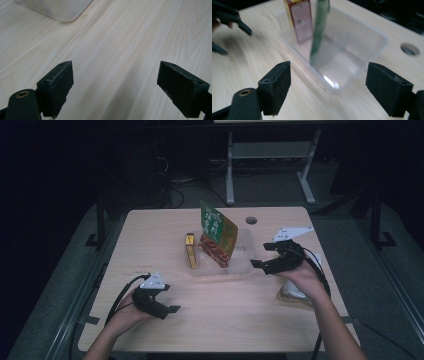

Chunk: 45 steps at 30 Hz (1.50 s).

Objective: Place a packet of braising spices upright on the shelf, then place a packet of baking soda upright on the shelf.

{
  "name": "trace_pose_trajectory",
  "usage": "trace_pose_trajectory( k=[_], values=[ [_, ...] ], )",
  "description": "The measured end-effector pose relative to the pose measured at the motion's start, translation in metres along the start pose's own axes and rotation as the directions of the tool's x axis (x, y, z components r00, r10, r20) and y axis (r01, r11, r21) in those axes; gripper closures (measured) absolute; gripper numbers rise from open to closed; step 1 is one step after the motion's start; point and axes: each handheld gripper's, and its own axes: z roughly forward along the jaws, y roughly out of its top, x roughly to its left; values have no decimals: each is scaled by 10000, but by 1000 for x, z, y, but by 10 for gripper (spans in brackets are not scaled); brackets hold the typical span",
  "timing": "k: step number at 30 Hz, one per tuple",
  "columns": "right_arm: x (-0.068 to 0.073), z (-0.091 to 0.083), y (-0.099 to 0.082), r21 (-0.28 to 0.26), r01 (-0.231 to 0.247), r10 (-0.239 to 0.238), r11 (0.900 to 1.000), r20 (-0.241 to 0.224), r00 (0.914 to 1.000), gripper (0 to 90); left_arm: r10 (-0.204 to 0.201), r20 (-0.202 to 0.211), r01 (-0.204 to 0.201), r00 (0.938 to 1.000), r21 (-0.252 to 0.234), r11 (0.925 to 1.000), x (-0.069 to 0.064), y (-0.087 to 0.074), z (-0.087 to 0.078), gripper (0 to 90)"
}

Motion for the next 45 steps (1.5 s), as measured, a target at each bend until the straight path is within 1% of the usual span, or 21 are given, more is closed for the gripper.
trace_pose_trajectory(
  k=[2, 4, 5, 7, 9, 10, 13, 16, 19, 24, 25, 27, 28, 31, 35, 36, 37, 38, 42, 43, 45],
  values=[
    [-5, -5, -12, 29, -189, 189, 9998, 125, 9997, 221, 42, 6, -42, 10000, 24, 10000, 0, 0, 0, 131],
    [-11, -10, -23, 163, -370, 366, 9992, 264, 9990, 242, -45, 10, 45, 10000, -23, 10000, -1, 0, 1, 131],
    [-14, -13, -29, 193, -457, 450, 9988, 355, 9984, 253, 56, 13, -56, 10000, 18, 10000, -1, 0, 1, 131],
    [-19, -17, -40, 251, -662, 650, 9975, 463, 9968, 280, -6, 33, 6, 10000, -41, 10000, -2, 0, 1, 131],
    [-25, -21, -49, 345, -704, 680, 9969, 660, 9955, 294, 28, 45, -29, 10000, 22, 10000, -1, 0, 1, 131],
    [-27, -23, -54, 420, -815, 782, 9958, 750, 9941, 309, 40, 45, -40, 10000, 27, 10000, -1, 0, 0, 131],
    [-32, -27, -65, 551, -937, 885, 9941, 902, 9920, 340, 102, 24, -102, 9999, 60, 9999, -1, 0, 0, 131],
    [-34, -29, -76, 775, -991, 906, 9921, 1065, 9902, 414, 49, 39, -50, 10000, 80, 10000, -1, -1, 0, 131],
    [-36, -32, -85, 919, -947, 830, 9912, 1244, 9888, 536, 20, 33, -20, 10000, 60, 10000, -2, -1, 0, 131],
    [-43, -35, -96, 1228, -1063, 911, 9867, 1233, 9882, 780, 60, 23, -60, 10000, 34, 10000, -2, -1, -1, 131],
    [-45, -36, -98, 1327, -1053, 883, 9855, 1278, 9879, 829, -17, 32, 17, 10000, -11, 10000, -3, -1, -1, 131],
    [-48, -37, -101, 1574, -1041, 820, 9820, 1412, 9866, 886, -10, 53, 10, 10000, 17, 10000, -2, -1, -1, 131],
    [-50, -38, -104, 1591, -1038, 813, 9818, 1418, 9866, 897, 48, 58, -48, 10000, 59, 10000, -2, -1, -2, 131],
    [-55, -41, -110, 1762, -1149, 883, 9776, 1523, 9844, 898, -32, 67, 32, 10000, -11, 10000, -2, -2, -2, 132],
    [-60, -42, -117, 2076, -1302, 965, 9695, 1652, 9815, 897, 91, 110, -92, 9999, 70, 9999, -3, -1, -1, 132],
    [-61, -42, -118, 2198, -1373, 1013, 9658, 1675, 9807, 898, 6, 131, -7, 9999, 28, 10000, -4, -1, 0, 132],
    [-62, -42, -120, 2253, -1347, 978, 9649, 1678, 9810, 898, 96, 137, -98, 9999, 92, 9999, -3, -1, 0, 132],
    [-63, -42, -121, 2353, -1416, 1043, 9616, 1639, 9809, 898, 140, 142, -141, 9998, 118, 9998, -3, -1, 0, 132],
    [-65, -39, -128, 2854, -1388, 985, 9483, 1513, 9836, 898, 109, 192, -112, 9998, 147, 9998, -4, -1, 1, 132],
    [-64, -39, -129, 2913, -1390, 1011, 9465, 1415, 9848, 898, 112, 209, -115, 9997, 143, 9998, -4, -1, 2, 132],
    [-65, -39, -129, 2899, -1404, 1131, 9467, 1088, 9876, 899, 186, 225, -192, 9996, 243, 9995, -4, -2, 2, 132]
  ],
)
